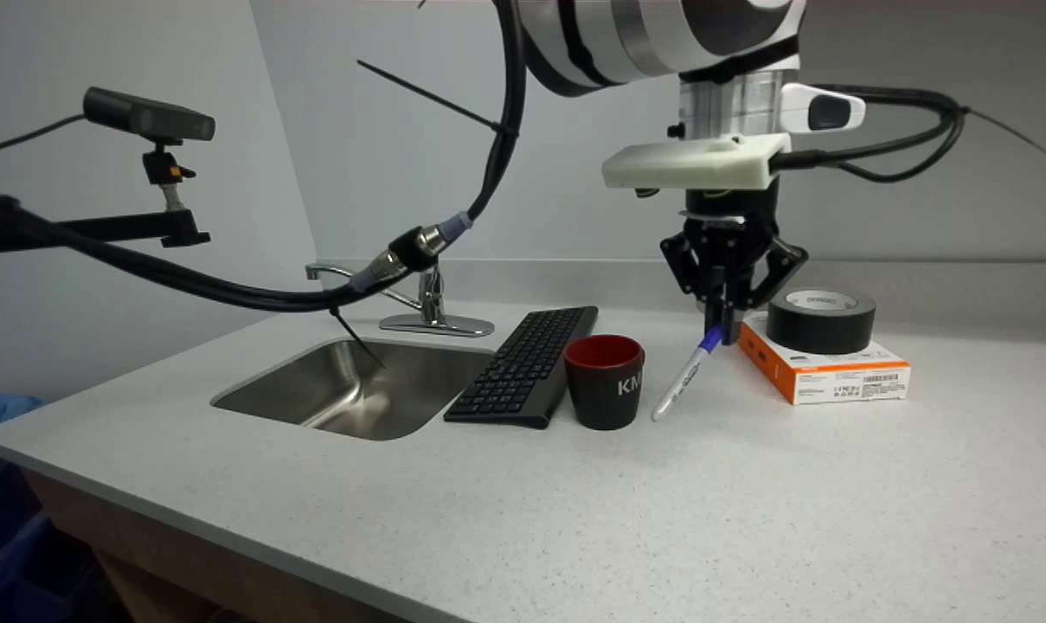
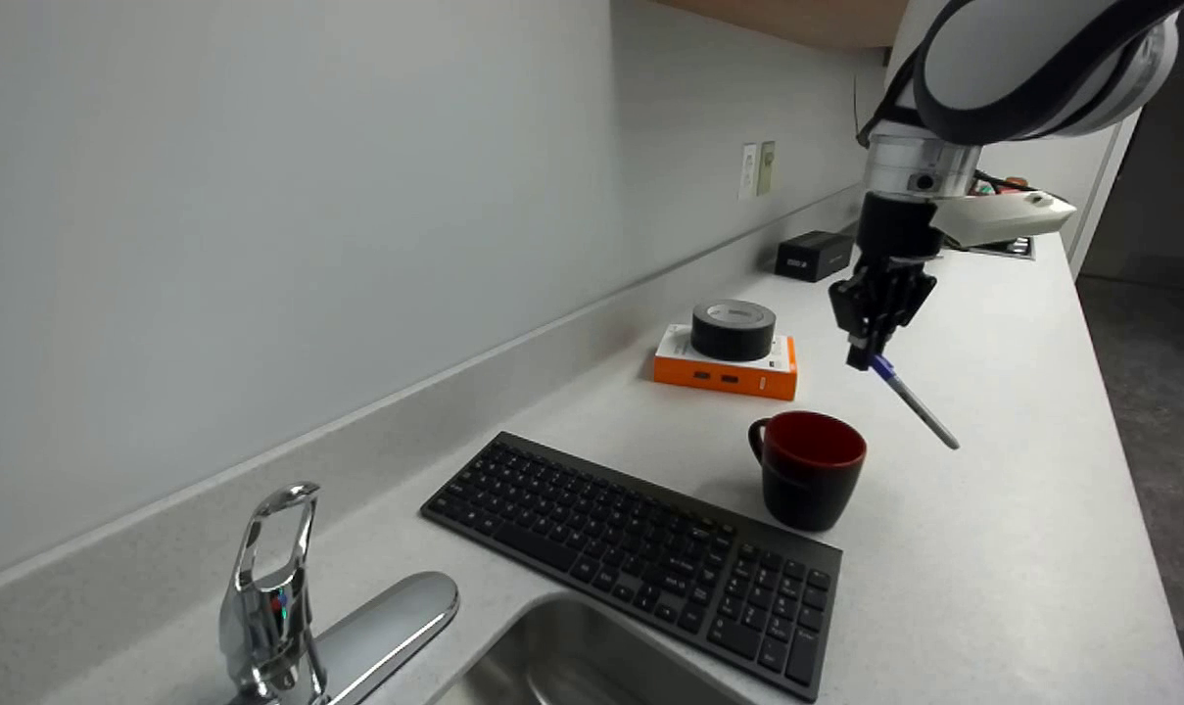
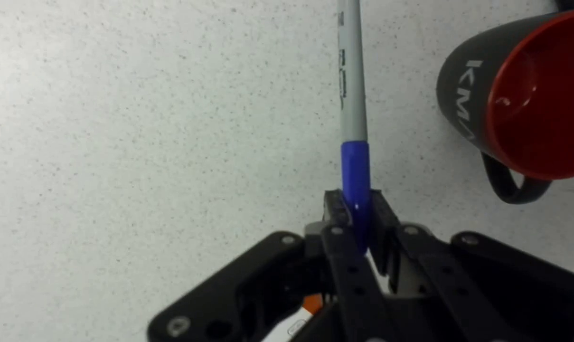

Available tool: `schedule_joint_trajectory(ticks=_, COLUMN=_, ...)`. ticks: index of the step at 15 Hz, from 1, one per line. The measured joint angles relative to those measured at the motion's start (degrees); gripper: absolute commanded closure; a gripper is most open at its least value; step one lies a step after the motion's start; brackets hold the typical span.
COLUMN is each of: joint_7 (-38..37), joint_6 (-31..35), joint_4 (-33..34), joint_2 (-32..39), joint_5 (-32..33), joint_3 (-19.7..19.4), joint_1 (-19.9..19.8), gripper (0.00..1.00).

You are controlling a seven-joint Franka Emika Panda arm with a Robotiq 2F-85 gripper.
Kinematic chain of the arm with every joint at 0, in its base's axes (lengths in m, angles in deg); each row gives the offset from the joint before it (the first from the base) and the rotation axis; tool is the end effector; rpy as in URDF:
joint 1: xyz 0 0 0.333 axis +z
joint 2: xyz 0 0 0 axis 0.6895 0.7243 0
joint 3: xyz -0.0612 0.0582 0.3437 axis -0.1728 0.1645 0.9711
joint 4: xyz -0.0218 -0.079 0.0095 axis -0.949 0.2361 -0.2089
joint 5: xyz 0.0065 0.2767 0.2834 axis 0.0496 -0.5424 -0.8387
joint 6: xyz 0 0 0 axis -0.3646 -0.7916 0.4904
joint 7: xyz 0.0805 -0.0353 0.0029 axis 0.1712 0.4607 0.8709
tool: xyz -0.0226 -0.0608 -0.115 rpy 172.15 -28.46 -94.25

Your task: Remove the pen from the mug.

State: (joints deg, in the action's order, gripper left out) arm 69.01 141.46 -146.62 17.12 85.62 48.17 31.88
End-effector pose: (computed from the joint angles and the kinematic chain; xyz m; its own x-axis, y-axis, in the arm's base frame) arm 0.5080 -0.2308 0.3942 0.8795 -0.4744 0.0372 -0.4746 -0.8802 -0.0052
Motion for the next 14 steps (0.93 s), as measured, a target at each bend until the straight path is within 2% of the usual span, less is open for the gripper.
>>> schedule_joint_trajectory(ticks=8, joint_7=-0.5, joint_6=0.0, joint_4=4.8, joint_2=10.9, joint_5=0.0, joint_3=-0.1, joint_1=-0.2, gripper=0.96)
schedule_joint_trajectory(ticks=9, joint_7=-0.6, joint_6=0.0, joint_4=5.4, joint_2=11.7, joint_5=0.0, joint_3=-0.1, joint_1=-0.2, gripper=0.82)
schedule_joint_trajectory(ticks=10, joint_7=-0.6, joint_6=0.0, joint_4=6.0, joint_2=12.4, joint_5=0.0, joint_3=0.0, joint_1=-0.2, gripper=0.58)
schedule_joint_trajectory(ticks=12, joint_7=-0.7, joint_6=0.0, joint_4=6.9, joint_2=13.4, joint_5=0.1, joint_3=0.0, joint_1=-0.2, gripper=0.56)
schedule_joint_trajectory(ticks=14, joint_7=-0.8, joint_6=0.0, joint_4=7.7, joint_2=14.0, joint_5=0.1, joint_3=0.0, joint_1=-0.2, gripper=0.42)
